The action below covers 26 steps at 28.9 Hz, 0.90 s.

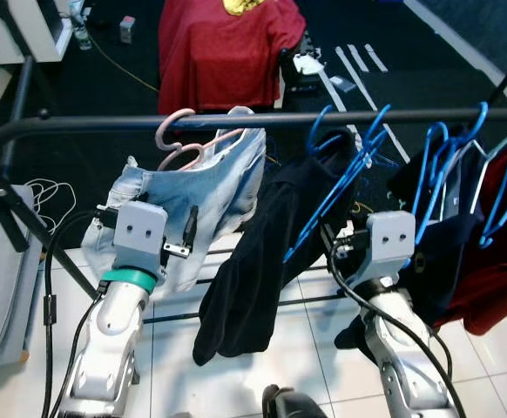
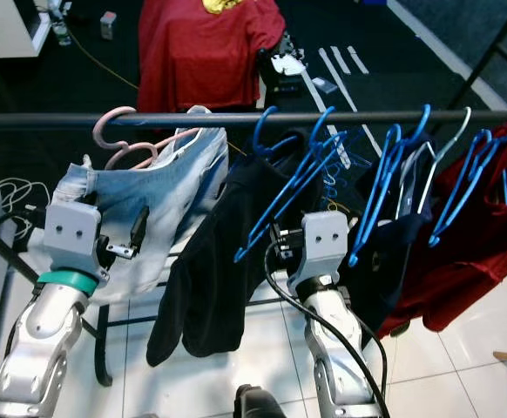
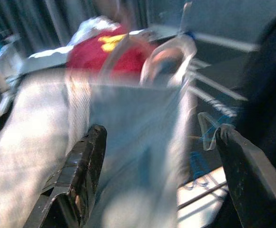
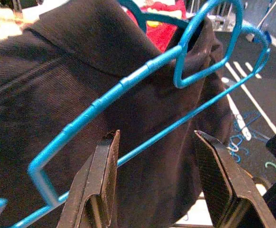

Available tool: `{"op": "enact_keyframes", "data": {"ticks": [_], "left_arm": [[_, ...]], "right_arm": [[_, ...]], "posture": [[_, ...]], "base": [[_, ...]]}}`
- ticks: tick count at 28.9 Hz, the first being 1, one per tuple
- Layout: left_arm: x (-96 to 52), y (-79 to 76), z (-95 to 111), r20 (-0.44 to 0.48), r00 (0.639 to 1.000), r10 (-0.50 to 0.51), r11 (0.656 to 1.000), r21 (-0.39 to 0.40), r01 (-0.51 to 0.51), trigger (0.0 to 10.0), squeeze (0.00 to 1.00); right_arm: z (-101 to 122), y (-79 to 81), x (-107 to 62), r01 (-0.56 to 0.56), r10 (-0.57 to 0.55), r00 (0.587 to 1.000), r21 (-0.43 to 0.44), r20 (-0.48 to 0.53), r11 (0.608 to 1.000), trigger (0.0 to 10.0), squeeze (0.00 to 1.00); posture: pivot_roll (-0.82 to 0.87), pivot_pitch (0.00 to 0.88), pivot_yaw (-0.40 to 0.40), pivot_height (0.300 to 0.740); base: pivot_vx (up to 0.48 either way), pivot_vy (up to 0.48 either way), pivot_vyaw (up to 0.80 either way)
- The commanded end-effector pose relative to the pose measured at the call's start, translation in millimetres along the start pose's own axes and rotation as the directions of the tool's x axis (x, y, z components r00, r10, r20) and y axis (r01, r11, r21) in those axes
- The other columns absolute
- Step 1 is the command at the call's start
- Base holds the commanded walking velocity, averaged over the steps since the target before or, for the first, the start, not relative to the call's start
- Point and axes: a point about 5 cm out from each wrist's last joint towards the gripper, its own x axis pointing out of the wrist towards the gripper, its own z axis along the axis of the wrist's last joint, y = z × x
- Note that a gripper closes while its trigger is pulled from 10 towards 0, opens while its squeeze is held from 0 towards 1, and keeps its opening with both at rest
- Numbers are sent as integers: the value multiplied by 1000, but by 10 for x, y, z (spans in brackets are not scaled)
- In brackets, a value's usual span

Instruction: Hang hanger

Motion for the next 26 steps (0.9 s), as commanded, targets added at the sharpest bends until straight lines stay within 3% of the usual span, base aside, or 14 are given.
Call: {"op": "enact_keyframes", "data": {"ticks": [1,4,5,8,9,11,12,16,18,19,20,21,26], "left_arm": [[-56,-34,13,-14,998,-61,998,-20,61,10000,0],[-103,-21,29,-26,993,-113,993,-35,112,10000,0],[-165,24,45,-41,982,-184,982,-34,183,10000,0],[-165,24,45,-41,982,-184,982,-34,183,10000,0],[-228,90,66,-54,965,-255,967,-26,254,10000,0],[-228,90,66,-54,965,-255,967,-26,254,10000,0],[-272,176,135,-51,948,-316,949,-25,315,10000,0],[-279,240,328,-6,919,-393,918,-55,392,10000,0],[-248,156,391,1,902,-431,901,-47,430,10000,0],[-218,41,431,12,886,-463,884,-64,463,10000,0],[-218,41,431,12,886,-463,884,-64,463,10000,0],[-182,-75,451,16,875,-483,873,-67,483,10000,0],[-9,-285,423,-6,878,-479,877,-59,477,10000,0]], "right_arm": [[-40,0,-35,-6,6,1000,4,-19,1000,10000,0],[-40,13,-42,-15,15,1000,1,-19,1000,10000,0],[-37,27,-46,-23,23,1000,-3,-18,1000,10000,0],[-37,27,-46,-23,23,1000,-3,-18,1000,10000,0],[-32,37,-47,-27,27,1000,-6,-15,1000,10000,0],[-32,37,-47,-27,27,1000,-6,-15,1000,10000,0],[-20,36,-41,-29,29,1000,-11,-10,1000,10000,0],[18,6,-22,-21,21,1000,-26,3,999,10000,0],[44,-19,-14,-11,11,1000,-33,12,999,10000,0],[64,-32,-9,-1,2,1000,-36,19,999,10000,0],[64,-32,-9,-1,2,1000,-36,19,999,10000,0],[77,-40,-8,4,-3,1000,-38,24,999,10000,0],[70,-24,-10,5,-4,1000,-35,23,999,10000,0]], "posture": [[-73,0,2,740],[-71,0,2,740],[-66,0,2,740],[-66,0,2,740],[-62,0,-1,740],[-62,0,-1,740],[-61,0,-2,740],[-65,0,3,740],[-69,0,13,740],[-76,0,20,740],[-76,0,20,740],[-76,0,20,740],[-74,1,22,740]], "base": [[0,0,0],[0,0,0],[0,0,0],[0,0,0],[0,0,0],[0,0,0],[0,0,0],[0,0,0],[0,0,0],[0,0,0],[0,0,0],[0,0,0],[0,0,0]]}}
